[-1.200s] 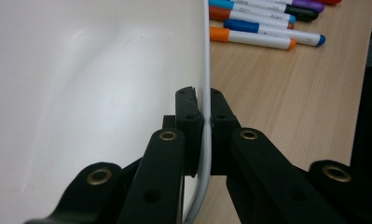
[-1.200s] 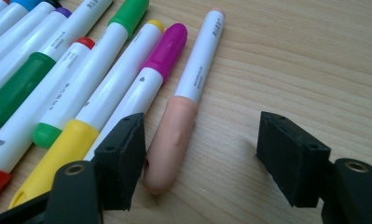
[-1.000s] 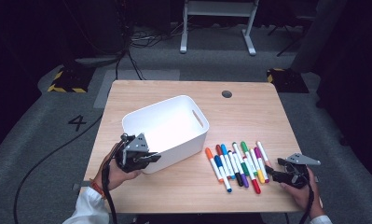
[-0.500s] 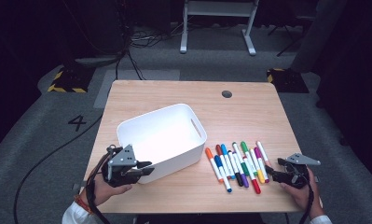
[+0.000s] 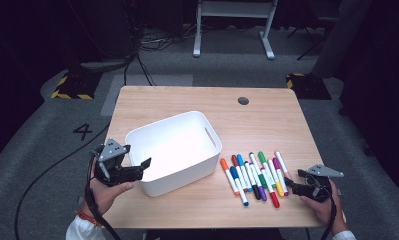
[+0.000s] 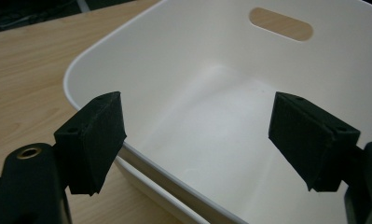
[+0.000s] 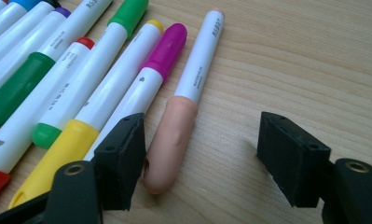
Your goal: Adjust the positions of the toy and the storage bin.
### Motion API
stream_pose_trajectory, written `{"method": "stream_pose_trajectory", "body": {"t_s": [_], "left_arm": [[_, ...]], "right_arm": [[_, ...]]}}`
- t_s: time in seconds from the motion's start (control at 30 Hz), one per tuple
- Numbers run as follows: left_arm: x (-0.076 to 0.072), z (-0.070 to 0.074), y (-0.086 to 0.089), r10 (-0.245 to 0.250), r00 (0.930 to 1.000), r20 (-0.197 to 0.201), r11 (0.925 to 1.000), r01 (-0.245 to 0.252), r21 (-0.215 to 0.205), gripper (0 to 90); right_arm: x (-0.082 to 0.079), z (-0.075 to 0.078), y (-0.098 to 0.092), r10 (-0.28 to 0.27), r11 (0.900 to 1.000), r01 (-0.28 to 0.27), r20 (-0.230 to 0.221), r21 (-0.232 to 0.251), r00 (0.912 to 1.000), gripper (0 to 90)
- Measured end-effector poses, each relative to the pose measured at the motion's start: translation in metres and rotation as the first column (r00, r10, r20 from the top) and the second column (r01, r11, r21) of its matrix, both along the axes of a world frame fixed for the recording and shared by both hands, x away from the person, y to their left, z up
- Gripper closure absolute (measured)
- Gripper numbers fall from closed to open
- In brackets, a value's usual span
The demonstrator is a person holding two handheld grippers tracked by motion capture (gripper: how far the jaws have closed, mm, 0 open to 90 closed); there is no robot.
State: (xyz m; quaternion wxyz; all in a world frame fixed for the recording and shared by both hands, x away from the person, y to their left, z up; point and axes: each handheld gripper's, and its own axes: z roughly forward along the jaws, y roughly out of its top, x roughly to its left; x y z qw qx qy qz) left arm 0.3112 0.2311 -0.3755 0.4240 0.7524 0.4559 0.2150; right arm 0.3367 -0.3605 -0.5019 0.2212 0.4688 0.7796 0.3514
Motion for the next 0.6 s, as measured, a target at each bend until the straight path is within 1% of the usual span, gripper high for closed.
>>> {"method": "stream_pose_trajectory", "body": {"t_s": [0.03,0.07,0.1,0.13,0.17,0.2,0.23,0.27,0.3,0.33,0.37,0.43,0.47,0.5,0.53,0.57,0.6], "left_arm": [[0.003,-0.001,0.000,0.021,0.9998,0.005,0.9997,-0.021,-0.010,19.1],[0.003,-0.001,0.000,0.021,0.9998,0.005,0.9997,-0.021,-0.010,19.1],[0.008,-0.001,0.001,0.062,0.9980,0.010,0.9978,-0.062,-0.023,19.1],[0.008,-0.001,0.001,0.062,0.9980,0.010,0.9978,-0.062,-0.023,19.1],[0.014,-0.001,0.001,0.117,0.9931,0.002,0.9930,-0.117,-0.011,19.7],[0.017,-0.002,0.002,0.151,0.9885,-0.006,0.9885,-0.151,0.005,21.8],[0.017,-0.002,0.002,0.151,0.9885,-0.006,0.9885,-0.151,0.005,23.4],[0.021,-0.003,0.003,0.186,0.9824,-0.010,0.9822,-0.186,0.023,23.4],[0.026,-0.005,0.006,0.226,0.9739,-0.017,0.9739,-0.226,0.023,23.4],[0.026,-0.005,0.006,0.226,0.9739,-0.017,0.9739,-0.226,0.023,23.3],[0.031,-0.008,0.010,0.238,0.9703,-0.044,0.9713,-0.237,0.017,23.5],[0.035,-0.014,0.012,0.238,0.9678,-0.083,0.9713,-0.238,0.009,25.5],[0.035,-0.014,0.012,0.238,0.9678,-0.083,0.9713,-0.238,0.009,28.3],[0.037,-0.017,0.012,0.229,0.9681,-0.101,0.9732,-0.230,0.005,31.9],[0.040,-0.023,0.012,0.215,0.9686,-0.125,0.9765,-0.216,0.006,33.5],[0.040,-0.023,0.012,0.215,0.9686,-0.125,0.9765,-0.216,0.006,39.1],[0.042,-0.027,0.015,0.186,0.9733,-0.135,0.9787,-0.195,-0.063,41.3]], "right_arm": [[0.000,0.000,0.000,0.000,1.000,0.000,-0.001,0.000,1.0000,32.8],[0.000,0.000,0.000,0.000,1.000,0.000,-0.001,0.000,1.0000,32.8],[0.000,0.000,0.000,-0.001,1.000,0.001,-0.001,0.000,1.0000,32.9],[0.000,0.000,0.000,0.001,1.000,-0.001,0.001,0.000,1.0000,32.9],[0.000,0.000,0.000,0.001,1.000,-0.001,0.001,-0.001,1.0000,32.9],[0.000,0.000,0.000,0.002,1.000,-0.002,0.001,-0.001,1.0000,32.9],[0.000,0.000,0.000,0.002,1.000,-0.002,0.001,-0.001,1.0000,32.9],[0.000,0.000,0.000,0.002,1.000,-0.002,0.001,-0.001,1.0000,32.9],[0.000,0.000,0.000,0.002,1.000,-0.002,0.002,-0.001,1.0000,32.9],[0.000,0.000,0.000,0.002,1.000,-0.002,0.002,-0.001,1.0000,32.9],[0.000,0.000,0.000,0.005,1.000,-0.005,0.003,-0.004,1.0000,32.9],[0.000,0.000,0.000,0.006,1.000,-0.006,0.003,0.000,1.0000,32.9],[0.000,0.000,0.000,0.008,1.000,-0.008,0.003,-0.003,1.0000,32.9],[0.000,0.000,0.000,0.008,1.000,-0.008,0.002,-0.002,1.0000,32.9],[0.000,0.000,0.000,0.008,1.000,-0.008,0.002,-0.002,1.0000,32.9],[0.000,0.000,0.000,0.008,1.000,-0.008,0.002,-0.002,1.0000,32.9],[0.000,0.000,0.000,0.008,1.000,-0.008,0.003,-0.003,1.0000,32.9]]}}
